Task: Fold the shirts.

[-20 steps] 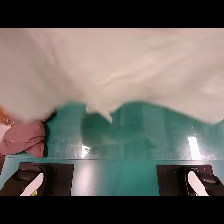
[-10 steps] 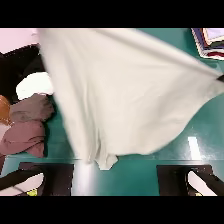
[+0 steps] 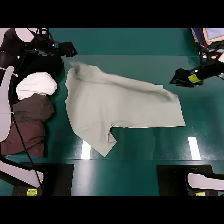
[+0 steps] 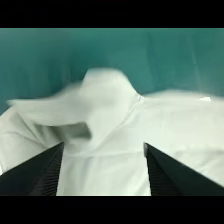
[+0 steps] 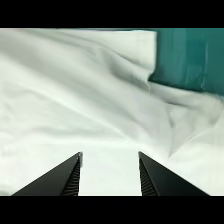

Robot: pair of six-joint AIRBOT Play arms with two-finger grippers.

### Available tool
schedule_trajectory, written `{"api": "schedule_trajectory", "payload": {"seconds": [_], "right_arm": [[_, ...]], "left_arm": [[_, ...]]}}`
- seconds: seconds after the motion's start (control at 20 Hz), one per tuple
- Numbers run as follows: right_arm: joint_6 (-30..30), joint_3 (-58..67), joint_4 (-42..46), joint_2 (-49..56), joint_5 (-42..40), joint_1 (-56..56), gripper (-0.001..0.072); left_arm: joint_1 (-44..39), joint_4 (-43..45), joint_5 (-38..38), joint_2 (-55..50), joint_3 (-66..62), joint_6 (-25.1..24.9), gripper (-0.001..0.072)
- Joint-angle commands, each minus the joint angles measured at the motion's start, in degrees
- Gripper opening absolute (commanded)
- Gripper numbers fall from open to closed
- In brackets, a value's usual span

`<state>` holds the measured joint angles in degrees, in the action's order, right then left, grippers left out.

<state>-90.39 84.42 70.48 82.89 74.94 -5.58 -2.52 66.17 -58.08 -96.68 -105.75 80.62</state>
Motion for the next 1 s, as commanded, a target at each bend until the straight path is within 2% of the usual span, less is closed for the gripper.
{"api": "schedule_trajectory", "payload": {"seconds": [0.0,0.05,0.15,0.3,0.5,0.65,0.85,0.95], "right_arm": [[4.1,4.6,-4.9,3.2,2.4,1.1,0.0414],[5.4,3.9,-6.2,1.9,3.6,1.9,0.0413],[7.1,-0.9,-8.0,-2.9,4.3,3.9,0.0413],[8.4,-11.1,-11.6,-11.3,4.3,6.9,0.0412],[8.7,-21.0,-14.0,-20.5,3.0,9.9,0.0412],[8.7,-25.1,-14.0,-25.2,1.5,10.5,0.0413],[8.7,-25.8,-14.0,-28.0,1.5,10.4,0.0412],[8.7,-25.8,-14.0,-28.3,1.7,10.4,0.0412]], "left_arm": [[3.4,0.0,-9.1,-0.5,-1.5,3.7,0.0591],[4.9,-0.2,-13.6,0.3,-1.4,3.6,0.059],[7.0,-0.1,-20.0,2.8,1.7,3.3,0.0414],[7.5,0.6,-19.5,11.6,16.4,2.9,0.041],[7.5,0.3,-13.2,27.1,45.7,3.0,0.041],[7.5,-5.0,-9.8,36.0,63.7,3.0,0.0411],[7.5,-11.1,-4.3,39.8,75.8,2.8,0.0411],[7.5,-14.4,-2.1,39.8,78.4,0.8,0.0412]]}}
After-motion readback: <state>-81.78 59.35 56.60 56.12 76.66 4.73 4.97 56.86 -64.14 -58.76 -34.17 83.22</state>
